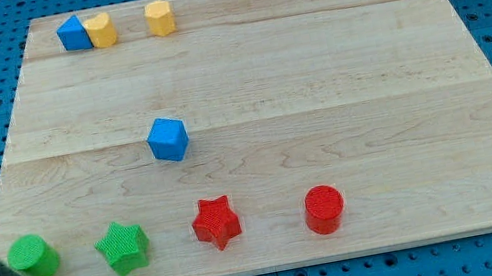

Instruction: Push the green star closer to the blue cube

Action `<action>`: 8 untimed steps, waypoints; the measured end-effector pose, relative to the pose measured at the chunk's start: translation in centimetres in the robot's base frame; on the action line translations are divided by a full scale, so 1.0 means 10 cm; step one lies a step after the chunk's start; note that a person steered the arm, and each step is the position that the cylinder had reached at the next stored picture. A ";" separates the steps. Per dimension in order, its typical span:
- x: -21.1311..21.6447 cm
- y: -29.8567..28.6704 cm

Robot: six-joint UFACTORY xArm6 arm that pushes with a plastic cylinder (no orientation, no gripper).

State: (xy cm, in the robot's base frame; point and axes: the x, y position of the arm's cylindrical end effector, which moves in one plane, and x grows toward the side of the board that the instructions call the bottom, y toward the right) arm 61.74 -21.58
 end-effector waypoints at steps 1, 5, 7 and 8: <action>0.00 0.22; -0.35 0.97; -1.00 1.01; -1.09 1.56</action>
State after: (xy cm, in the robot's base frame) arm 50.84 -5.95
